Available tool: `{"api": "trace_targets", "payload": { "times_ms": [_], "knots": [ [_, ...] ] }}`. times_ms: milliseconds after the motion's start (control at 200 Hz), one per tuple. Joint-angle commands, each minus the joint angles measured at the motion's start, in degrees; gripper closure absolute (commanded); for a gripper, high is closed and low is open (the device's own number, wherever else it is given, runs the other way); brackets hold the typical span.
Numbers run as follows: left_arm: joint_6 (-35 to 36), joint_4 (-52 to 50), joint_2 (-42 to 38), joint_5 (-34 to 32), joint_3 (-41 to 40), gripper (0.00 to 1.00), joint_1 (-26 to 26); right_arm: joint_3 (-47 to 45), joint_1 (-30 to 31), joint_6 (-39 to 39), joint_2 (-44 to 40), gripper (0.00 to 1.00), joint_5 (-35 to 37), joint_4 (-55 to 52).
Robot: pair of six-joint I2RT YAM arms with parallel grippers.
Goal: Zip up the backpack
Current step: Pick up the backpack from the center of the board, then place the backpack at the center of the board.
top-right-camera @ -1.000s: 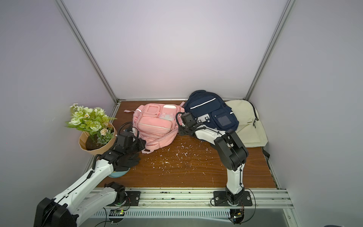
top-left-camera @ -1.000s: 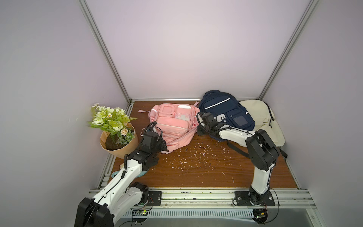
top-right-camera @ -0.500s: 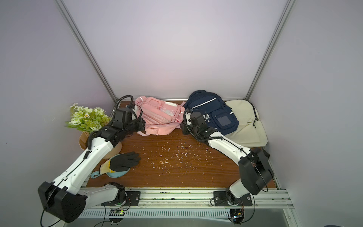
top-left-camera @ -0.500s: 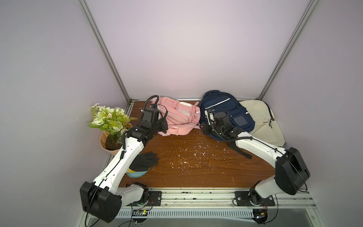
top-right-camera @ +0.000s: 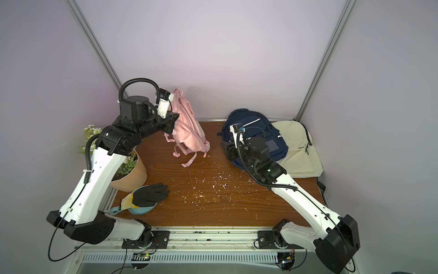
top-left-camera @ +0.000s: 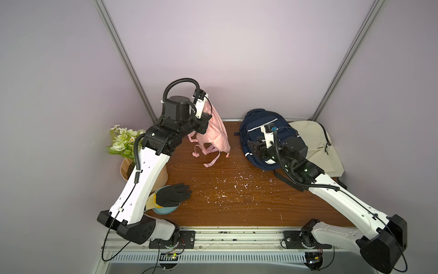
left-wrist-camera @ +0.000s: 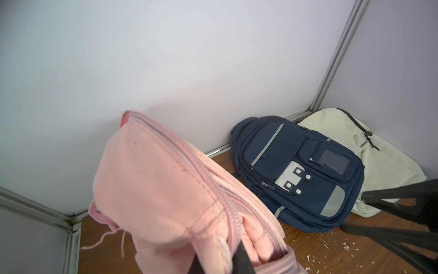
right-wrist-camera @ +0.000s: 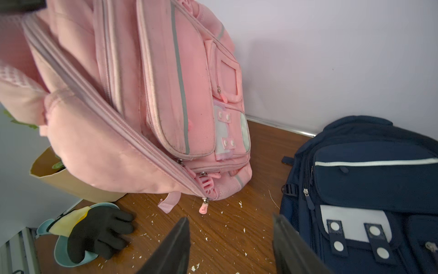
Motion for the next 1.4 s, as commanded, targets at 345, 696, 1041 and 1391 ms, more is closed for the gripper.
{"api": "trace_targets", "payload": {
  "times_ms": [345,696,1041,1391],
  "knots": [
    [21.5,11.3,-12.9,22.6,1.2,1.0,-0.4,9.6,0.2,-13.2,-5.1,0.39,-7.4,4.4],
    [26.8,10.0,-14.6,30.4,-3.2,1.0,-0.6,16.0,0.2,-25.5,-3.8,0.3,-9.6,-5.4],
    [28.9,9.4,-14.6,31.8,-6.5,1.0,-1.7,37.3,0.1,-35.4,10.8,0.31,-19.2,-21.4],
    [29.5,9.1,-13.7,33.2,-7.3,1.0,-2.5,53.1,0.2,-41.6,26.1,0.43,-29.4,-32.1]
  ]
}}
